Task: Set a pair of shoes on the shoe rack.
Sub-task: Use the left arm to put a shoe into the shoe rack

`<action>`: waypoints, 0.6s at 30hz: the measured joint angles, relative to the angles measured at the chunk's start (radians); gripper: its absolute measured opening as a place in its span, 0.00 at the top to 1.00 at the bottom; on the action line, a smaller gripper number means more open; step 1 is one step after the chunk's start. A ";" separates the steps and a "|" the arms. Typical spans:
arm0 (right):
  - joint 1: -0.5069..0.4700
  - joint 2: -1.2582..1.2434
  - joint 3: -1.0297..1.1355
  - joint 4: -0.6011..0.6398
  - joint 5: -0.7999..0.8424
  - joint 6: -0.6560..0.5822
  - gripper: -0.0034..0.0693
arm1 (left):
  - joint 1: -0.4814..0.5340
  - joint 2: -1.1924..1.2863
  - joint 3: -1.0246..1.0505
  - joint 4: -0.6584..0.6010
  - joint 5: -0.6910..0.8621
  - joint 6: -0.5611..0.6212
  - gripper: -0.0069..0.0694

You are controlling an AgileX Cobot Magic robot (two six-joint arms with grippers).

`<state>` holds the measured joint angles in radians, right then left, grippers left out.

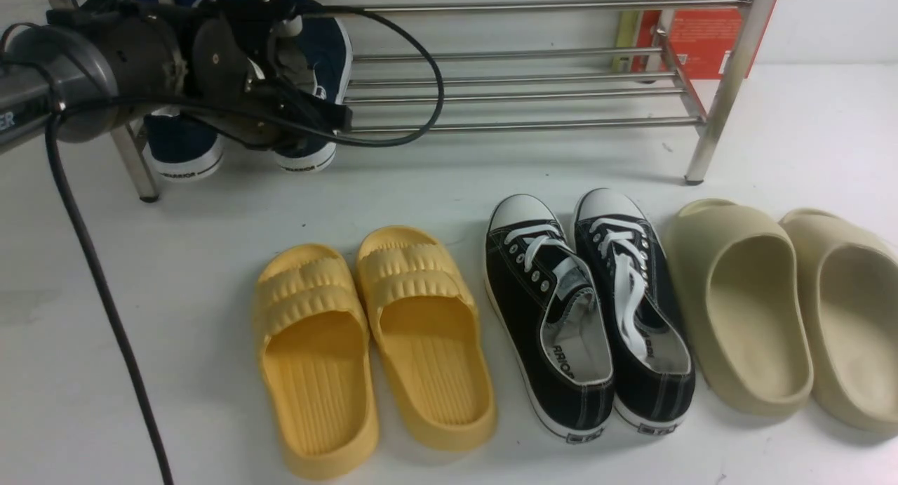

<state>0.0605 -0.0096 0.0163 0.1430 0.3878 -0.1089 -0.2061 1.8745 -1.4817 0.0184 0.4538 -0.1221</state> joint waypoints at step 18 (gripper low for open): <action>0.000 0.000 0.000 0.000 0.000 0.000 0.62 | 0.000 0.041 -0.003 -0.039 0.124 -0.035 0.93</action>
<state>0.0605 -0.0096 0.0163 0.1430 0.3878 -0.1089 -0.2061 1.9155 -1.4848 -0.0208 0.5778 -0.1570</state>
